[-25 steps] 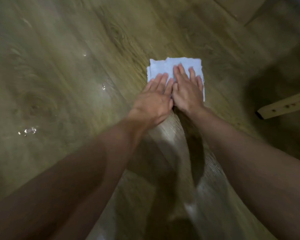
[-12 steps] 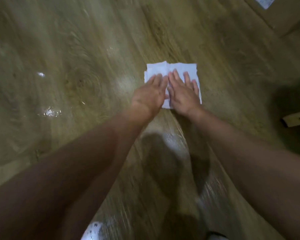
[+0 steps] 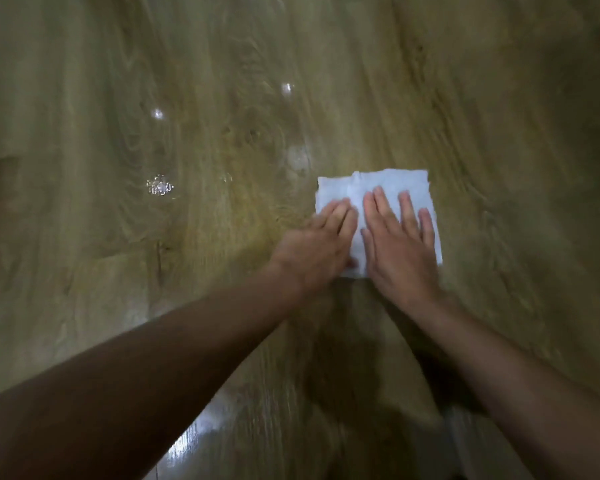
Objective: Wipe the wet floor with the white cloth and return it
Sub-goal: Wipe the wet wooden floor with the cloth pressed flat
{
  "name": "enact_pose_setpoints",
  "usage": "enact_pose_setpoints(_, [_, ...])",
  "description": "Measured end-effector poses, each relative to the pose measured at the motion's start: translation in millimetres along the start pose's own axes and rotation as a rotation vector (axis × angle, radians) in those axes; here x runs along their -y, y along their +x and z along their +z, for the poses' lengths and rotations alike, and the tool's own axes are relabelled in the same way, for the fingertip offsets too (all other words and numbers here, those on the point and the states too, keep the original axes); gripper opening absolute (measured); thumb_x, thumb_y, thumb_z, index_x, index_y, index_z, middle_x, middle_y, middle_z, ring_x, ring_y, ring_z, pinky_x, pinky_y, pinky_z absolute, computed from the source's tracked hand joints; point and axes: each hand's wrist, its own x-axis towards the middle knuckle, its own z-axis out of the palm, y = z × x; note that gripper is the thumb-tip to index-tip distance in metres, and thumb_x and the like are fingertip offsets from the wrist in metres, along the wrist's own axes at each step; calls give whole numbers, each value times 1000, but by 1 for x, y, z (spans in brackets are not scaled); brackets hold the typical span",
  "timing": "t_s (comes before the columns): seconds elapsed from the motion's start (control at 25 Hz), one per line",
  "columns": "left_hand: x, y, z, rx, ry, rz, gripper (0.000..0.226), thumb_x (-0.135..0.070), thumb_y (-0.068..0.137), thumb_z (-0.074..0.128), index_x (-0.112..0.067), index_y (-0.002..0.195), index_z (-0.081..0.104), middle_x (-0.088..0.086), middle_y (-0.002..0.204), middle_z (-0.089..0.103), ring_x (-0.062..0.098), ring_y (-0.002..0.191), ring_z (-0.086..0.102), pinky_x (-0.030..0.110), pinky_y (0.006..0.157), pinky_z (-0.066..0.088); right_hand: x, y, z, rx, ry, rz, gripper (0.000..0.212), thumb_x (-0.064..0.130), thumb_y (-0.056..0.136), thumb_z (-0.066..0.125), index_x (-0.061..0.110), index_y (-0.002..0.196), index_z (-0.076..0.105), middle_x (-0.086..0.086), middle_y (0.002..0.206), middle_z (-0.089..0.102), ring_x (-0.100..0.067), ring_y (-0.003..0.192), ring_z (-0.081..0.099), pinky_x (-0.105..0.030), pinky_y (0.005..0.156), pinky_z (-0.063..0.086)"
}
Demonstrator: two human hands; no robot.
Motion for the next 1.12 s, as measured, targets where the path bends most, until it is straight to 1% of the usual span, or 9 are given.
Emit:
enact_pose_setpoints(0.08, [27,39,-11,98,-94,-123,74,-49,99,31,-6,153,4,17,160,9,27,149,9,42,121,7,-4,57,-6,-9,30,-38,52,37,103,16,23,153,19,7,161,17,-24,149,8,-48,118,8])
enact_pose_setpoints(0.12, [41,58,-19,135,-152,-187,75,-49,100,31,-9,153,-3,14,161,1,28,149,1,45,121,2,-5,84,-10,-4,57,-33,52,37,103,16,24,154,17,8,161,15,-23,149,6,-47,118,6])
enact_pose_setpoints(0.24, [50,83,-35,195,-169,-246,72,-40,102,36,-5,152,-2,12,161,-5,28,149,-6,44,121,1,-1,105,-17,48,78,-10,52,37,104,15,25,154,12,8,162,8,-22,150,0,-46,119,2])
enact_pose_setpoints(0.4, [20,28,-12,122,-221,-150,57,-23,105,21,5,150,-1,23,158,-4,33,148,-1,43,121,5,17,24,-8,35,52,-5,56,38,102,8,20,154,13,3,162,10,-24,150,2,-47,120,5])
enact_pose_setpoints(0.6, [10,-48,28,104,-86,28,60,-27,105,14,9,147,-10,27,157,-7,35,147,-8,41,121,0,59,-49,1,98,-49,-92,62,38,98,10,13,152,23,-4,160,19,-32,148,11,-54,117,12])
enact_pose_setpoints(0.76, [62,1,14,114,-248,-193,72,-32,102,35,4,150,-5,21,159,-5,28,149,-2,37,120,10,61,43,-7,82,-16,-131,55,40,102,15,22,154,11,5,163,7,-26,149,1,-53,116,4])
enact_pose_setpoints(0.88, [102,43,-11,265,-293,-324,72,-27,101,43,7,149,1,24,158,0,32,148,-1,36,118,7,73,118,-16,141,32,-159,55,39,103,16,26,155,4,9,163,0,-25,149,-6,-53,117,0])
enact_pose_setpoints(1.0, [91,35,-16,254,-338,-305,68,-27,99,41,7,149,9,26,157,7,35,147,0,39,120,4,79,99,-19,151,23,-129,56,37,103,19,25,155,2,9,163,-1,-24,149,-8,-49,119,-2])
enact_pose_setpoints(1.12, [55,-22,9,148,-369,-248,62,-24,101,18,11,147,-1,29,157,3,37,147,-4,43,121,1,88,27,-11,116,-10,-146,60,37,100,23,21,155,6,5,163,3,-25,150,-4,-48,119,0])
